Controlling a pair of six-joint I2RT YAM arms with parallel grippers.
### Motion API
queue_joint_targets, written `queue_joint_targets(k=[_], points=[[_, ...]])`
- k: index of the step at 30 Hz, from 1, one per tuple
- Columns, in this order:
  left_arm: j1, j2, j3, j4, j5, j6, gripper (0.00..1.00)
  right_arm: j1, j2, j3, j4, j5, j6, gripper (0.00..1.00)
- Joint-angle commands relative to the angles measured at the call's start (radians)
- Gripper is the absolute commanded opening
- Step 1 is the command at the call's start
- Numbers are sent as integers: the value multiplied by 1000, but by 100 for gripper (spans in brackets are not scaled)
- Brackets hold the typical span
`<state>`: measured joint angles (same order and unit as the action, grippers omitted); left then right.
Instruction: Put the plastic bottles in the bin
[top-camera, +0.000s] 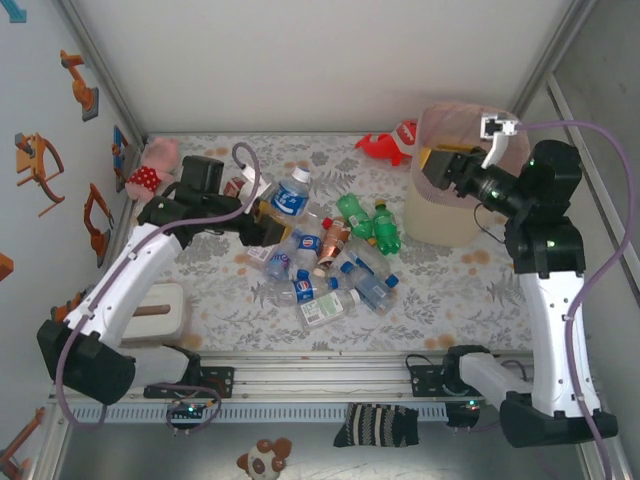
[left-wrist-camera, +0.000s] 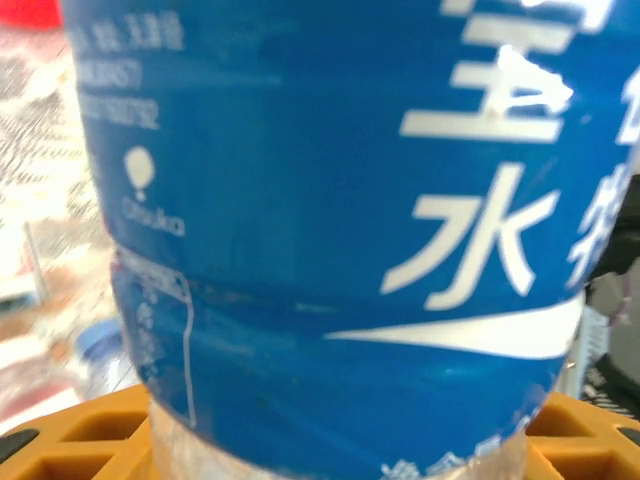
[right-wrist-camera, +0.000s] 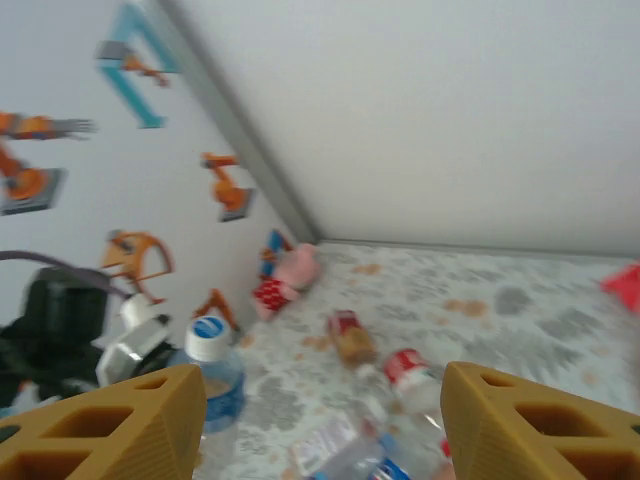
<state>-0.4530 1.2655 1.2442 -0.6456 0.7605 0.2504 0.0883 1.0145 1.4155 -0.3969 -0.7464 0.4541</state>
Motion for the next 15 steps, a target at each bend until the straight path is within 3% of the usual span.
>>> queue_joint_targets(k=[1,7,15], points=[[-46,-46,-18,158,112,-81,56,90,-11,-4,231,-80,46,63],[-134,-64,-16,267,155,-132,56,253,36,6,326,-135,1,62],[-237,-39,13,338,167,-154,56,397,137,68,291,-170,-77,63]])
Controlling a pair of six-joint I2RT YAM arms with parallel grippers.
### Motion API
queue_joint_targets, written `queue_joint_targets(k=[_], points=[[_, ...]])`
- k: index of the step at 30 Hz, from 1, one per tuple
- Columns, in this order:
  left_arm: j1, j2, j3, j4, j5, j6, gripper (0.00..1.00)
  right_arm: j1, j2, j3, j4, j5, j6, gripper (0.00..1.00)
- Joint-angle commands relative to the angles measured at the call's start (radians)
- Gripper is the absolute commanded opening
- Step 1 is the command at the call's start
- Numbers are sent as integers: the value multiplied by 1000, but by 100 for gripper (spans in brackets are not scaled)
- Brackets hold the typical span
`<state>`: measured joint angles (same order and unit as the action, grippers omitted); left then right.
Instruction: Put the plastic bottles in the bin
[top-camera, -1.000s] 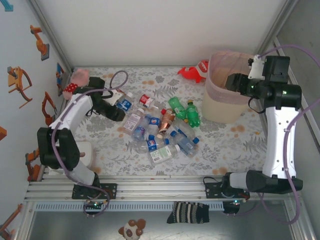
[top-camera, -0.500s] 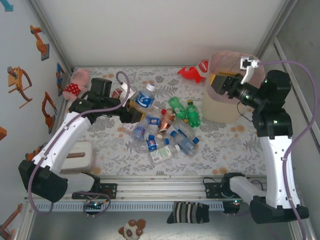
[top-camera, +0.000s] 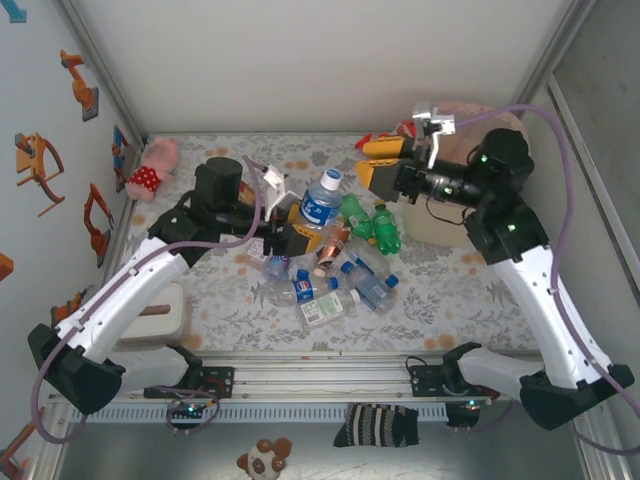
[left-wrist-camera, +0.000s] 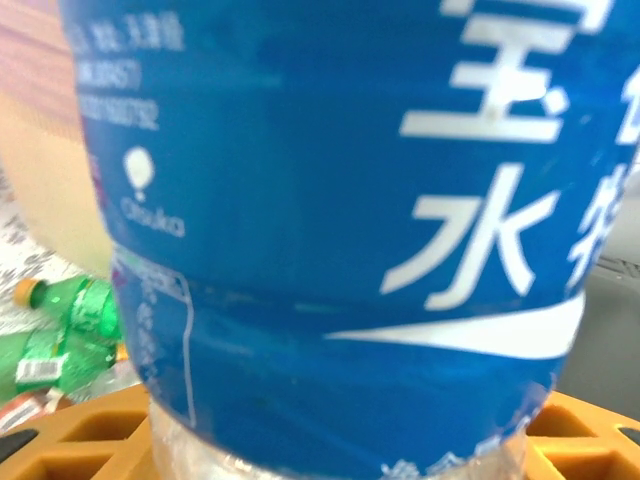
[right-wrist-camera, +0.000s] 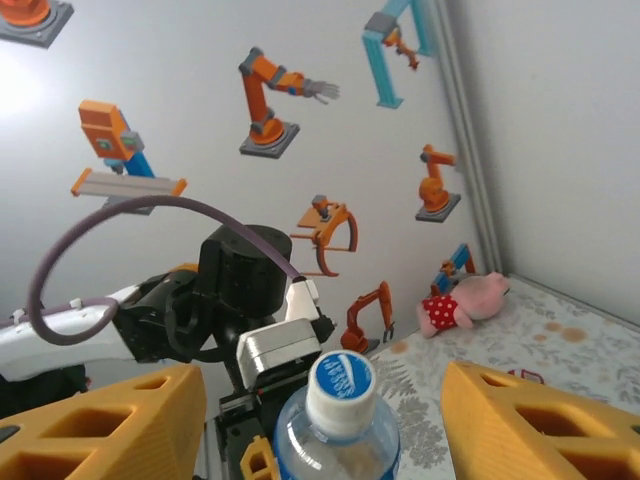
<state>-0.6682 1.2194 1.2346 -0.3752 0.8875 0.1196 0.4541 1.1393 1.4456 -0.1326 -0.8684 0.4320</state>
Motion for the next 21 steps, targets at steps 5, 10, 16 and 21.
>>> queue_joint_targets(k=[5,10,16,21], points=[[-57,33,46,91,43,-21,56,83,47,35,-10,-81,-104,62],[-65,45,63,100,42,-23,57,106,49,21,-51,-78,-137,56],[-73,43,66,126,53,-30,57,107,35,9,-91,-51,-165,44],[-73,45,63,132,53,-29,58,107,25,5,-79,-40,-157,31]])
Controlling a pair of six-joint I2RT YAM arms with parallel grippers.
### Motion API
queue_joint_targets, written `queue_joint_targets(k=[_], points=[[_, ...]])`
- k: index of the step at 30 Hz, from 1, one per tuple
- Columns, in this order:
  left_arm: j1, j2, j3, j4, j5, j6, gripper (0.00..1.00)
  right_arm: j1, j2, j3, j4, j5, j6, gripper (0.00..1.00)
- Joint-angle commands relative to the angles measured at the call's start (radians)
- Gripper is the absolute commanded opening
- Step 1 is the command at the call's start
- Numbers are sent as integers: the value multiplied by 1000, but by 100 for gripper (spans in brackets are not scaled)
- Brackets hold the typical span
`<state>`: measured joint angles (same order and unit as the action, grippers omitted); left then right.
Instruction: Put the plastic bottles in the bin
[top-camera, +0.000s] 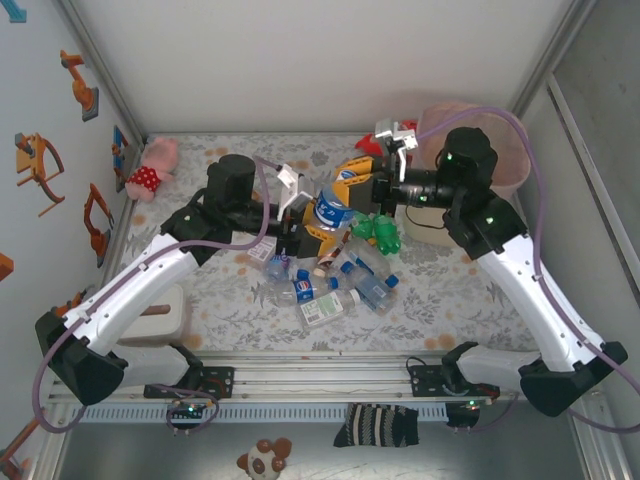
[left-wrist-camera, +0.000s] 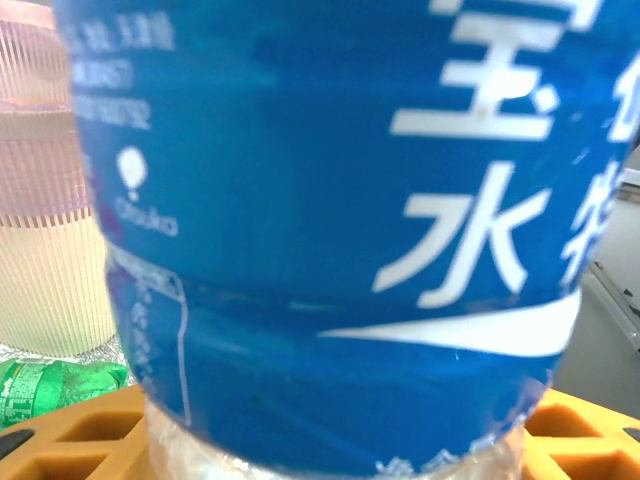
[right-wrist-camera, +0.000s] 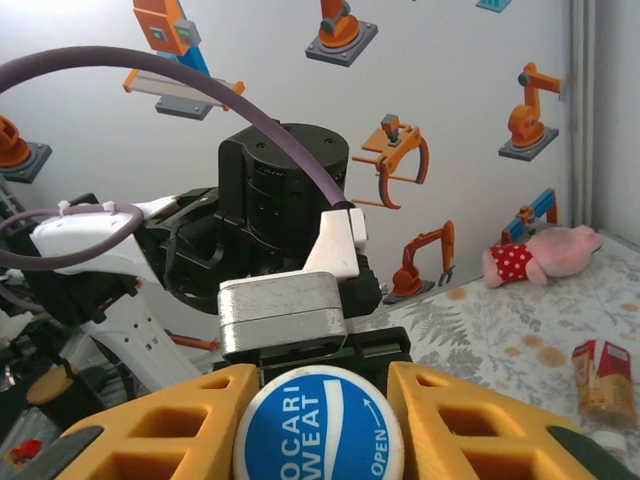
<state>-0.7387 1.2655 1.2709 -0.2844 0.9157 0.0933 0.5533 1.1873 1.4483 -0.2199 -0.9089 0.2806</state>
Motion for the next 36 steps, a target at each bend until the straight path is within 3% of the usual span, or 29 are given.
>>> queue_joint_targets(k=[1,7,11,19,26,31,36], points=[[-2,-2,25,42,25,-3,58,8,-25,3,13,-1,-1,29],[-3,-3,22,48,19,-7,63,8,-31,6,27,5,15,16],[-2,-27,4,63,-14,-7,74,8,-41,11,15,37,7,14],[-1,-102,-61,73,-126,4,82,-24,-39,88,-139,289,-58,11],[2,-153,-104,74,-239,3,82,-244,-19,127,-139,526,147,13],[6,-169,-119,70,-261,-2,83,-425,19,136,-112,615,299,12],[9,-184,-132,60,-271,-3,83,-538,60,132,-111,808,439,12]])
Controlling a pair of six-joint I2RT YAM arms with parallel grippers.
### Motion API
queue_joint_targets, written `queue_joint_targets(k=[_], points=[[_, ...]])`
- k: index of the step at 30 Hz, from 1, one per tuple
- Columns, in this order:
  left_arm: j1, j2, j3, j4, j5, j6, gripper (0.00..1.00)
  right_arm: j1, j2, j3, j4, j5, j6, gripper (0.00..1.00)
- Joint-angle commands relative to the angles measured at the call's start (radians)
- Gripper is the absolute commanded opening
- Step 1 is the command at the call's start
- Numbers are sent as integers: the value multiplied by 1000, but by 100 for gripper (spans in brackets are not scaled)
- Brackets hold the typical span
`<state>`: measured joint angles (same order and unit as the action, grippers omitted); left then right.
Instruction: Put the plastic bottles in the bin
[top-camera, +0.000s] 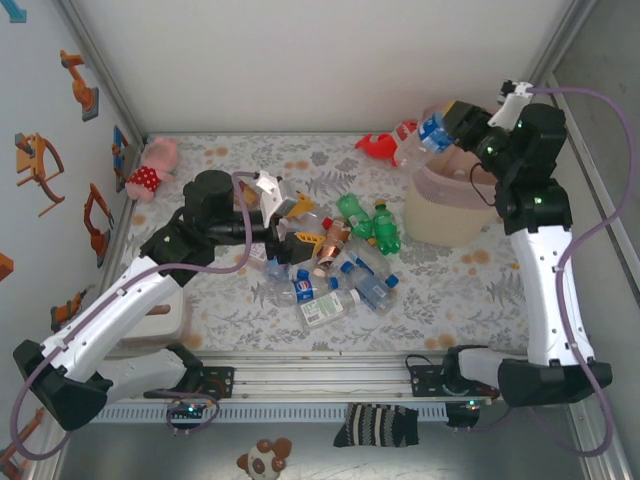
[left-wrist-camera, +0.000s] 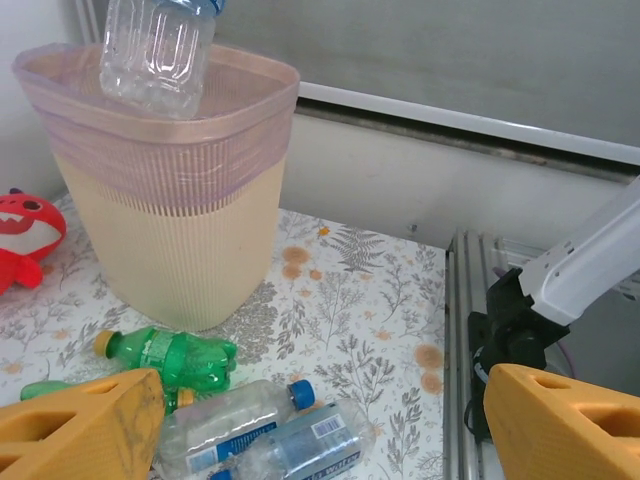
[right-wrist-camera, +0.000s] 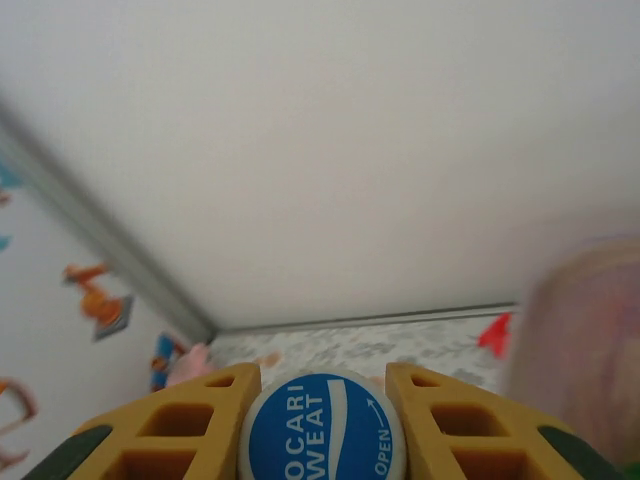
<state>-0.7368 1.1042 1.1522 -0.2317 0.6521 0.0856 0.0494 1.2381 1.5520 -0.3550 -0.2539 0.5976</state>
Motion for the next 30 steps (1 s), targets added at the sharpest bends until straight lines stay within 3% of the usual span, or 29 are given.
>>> queue_joint_targets(k=[1,10,13,18,30], points=[[9,-26,-14,1,-11,6,83,-48,20,25,24,198,145,12],[14,-55,-28,-7,-25,-4,84,-96,94,-41,151,456,320,10],[13,-62,-37,0,-30,-9,84,-100,138,-41,111,538,441,8],[14,-69,-46,8,-38,-21,84,-102,251,25,35,516,536,9],[23,-75,-78,20,-80,-79,84,-106,453,5,57,467,663,12]])
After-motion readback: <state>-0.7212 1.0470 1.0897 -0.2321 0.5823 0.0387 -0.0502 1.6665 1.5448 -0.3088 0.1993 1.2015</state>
